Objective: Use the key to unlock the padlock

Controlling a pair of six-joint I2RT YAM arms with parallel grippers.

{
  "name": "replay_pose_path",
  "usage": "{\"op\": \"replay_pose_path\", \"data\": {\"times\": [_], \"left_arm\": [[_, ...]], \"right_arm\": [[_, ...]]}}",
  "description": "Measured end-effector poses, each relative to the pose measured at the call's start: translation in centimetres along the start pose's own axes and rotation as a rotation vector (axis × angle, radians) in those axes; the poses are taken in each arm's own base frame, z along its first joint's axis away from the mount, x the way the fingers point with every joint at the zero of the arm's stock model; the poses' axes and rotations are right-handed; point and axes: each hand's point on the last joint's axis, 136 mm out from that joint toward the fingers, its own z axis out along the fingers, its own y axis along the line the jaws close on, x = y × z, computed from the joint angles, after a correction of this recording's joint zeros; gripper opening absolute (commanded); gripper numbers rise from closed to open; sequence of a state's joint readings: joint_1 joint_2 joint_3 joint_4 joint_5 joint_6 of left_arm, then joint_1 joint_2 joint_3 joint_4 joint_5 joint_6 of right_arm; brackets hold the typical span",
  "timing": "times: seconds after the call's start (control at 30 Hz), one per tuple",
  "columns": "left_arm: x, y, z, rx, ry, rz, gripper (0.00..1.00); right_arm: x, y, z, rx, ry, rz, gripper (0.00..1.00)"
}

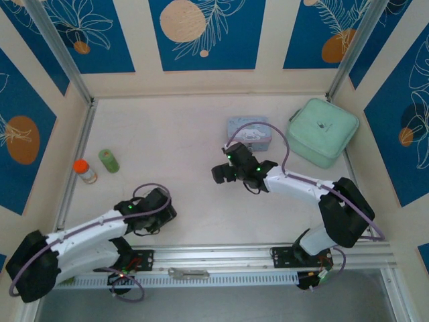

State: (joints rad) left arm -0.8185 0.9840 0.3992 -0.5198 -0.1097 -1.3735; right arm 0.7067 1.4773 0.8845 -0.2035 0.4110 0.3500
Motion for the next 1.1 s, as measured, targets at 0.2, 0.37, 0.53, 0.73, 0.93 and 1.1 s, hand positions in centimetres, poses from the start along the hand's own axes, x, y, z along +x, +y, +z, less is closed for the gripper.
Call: {"op": "replay_pose_path", "data": {"times": [0.2,0.37,0.53,0.73,0.93,1.1], "left_arm": [[0.1,0.1,0.5,-0.097,-0.028,0.048,0.47],[0.2,0.2,0.9,-0.196,-0.026,0.090,0.22],[0.3,-0.1,1.2,-0.281,-0.005,0.131,0.16],[0.3,-0.3,1.0,-0.306,0.005,0.166,0.06],[0.3,-2.9,0.8,-0.202,0.034,0.229,0.00],[-2.2,-9.9,-2.3,0.076,-0.022,0.255,0.00]], "right_arm": [[-1.0,-7.7,-0.4,0.097,-0.008,0.225,0.92],[-2.0,-9.9,-2.0,0.098,-0.062,0.311,0.92],[-2.1,-9.8,-2.5,0.082,-0.077,0.319,0.92],[-0.6,-9.9,-2.2,0.086,-0.046,0.319,0.92],[-0.3,-9.7,-2.1,0.076,-0.040,0.319,0.92],[-0.4,-9.5,-2.3,0.061,-0.042,0.319,0.92]]}}
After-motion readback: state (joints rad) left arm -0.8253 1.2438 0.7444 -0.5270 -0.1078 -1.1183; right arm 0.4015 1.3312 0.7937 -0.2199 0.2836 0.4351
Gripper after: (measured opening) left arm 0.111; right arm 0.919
